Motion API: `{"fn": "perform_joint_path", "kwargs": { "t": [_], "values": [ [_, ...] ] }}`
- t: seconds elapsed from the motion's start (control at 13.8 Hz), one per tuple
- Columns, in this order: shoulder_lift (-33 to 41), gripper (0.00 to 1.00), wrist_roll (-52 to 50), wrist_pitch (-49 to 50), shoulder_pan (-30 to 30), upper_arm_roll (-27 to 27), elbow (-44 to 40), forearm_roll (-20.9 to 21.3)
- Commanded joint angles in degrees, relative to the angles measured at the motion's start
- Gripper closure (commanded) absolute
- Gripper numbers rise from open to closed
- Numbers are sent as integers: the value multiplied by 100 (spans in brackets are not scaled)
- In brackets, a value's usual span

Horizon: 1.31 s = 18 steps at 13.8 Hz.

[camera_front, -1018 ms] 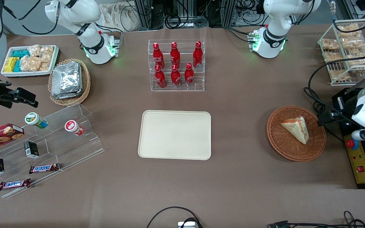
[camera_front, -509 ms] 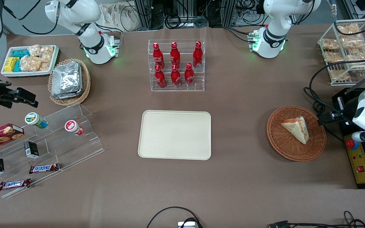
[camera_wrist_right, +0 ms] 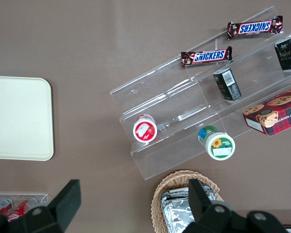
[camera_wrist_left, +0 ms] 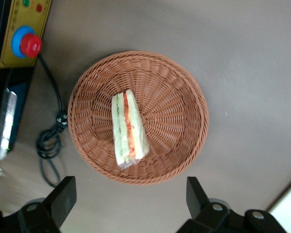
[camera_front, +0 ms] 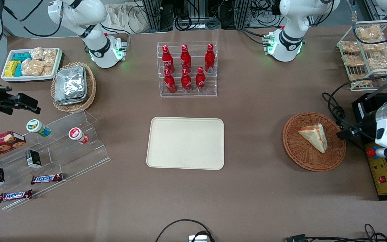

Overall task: Place sandwich from basket to tray
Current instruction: 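Move the left gripper over the wrapped sandwich in the wicker basket, then lower the open left gripper onto the sandwich and close on it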

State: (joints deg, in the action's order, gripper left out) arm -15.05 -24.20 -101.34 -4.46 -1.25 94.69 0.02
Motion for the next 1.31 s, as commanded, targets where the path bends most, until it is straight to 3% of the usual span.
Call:
{"fn": "perform_joint_path", "kwargs": {
  "t": [0.0,0.29,1.24],
  "values": [
    [160,0,-724,-613,-28,19,707,-72],
    [55,0,-1367,-1220,-28,28,1201,-72],
    [-552,0,-1439,-1818,-239,11,1745,-90]
  ]
}}
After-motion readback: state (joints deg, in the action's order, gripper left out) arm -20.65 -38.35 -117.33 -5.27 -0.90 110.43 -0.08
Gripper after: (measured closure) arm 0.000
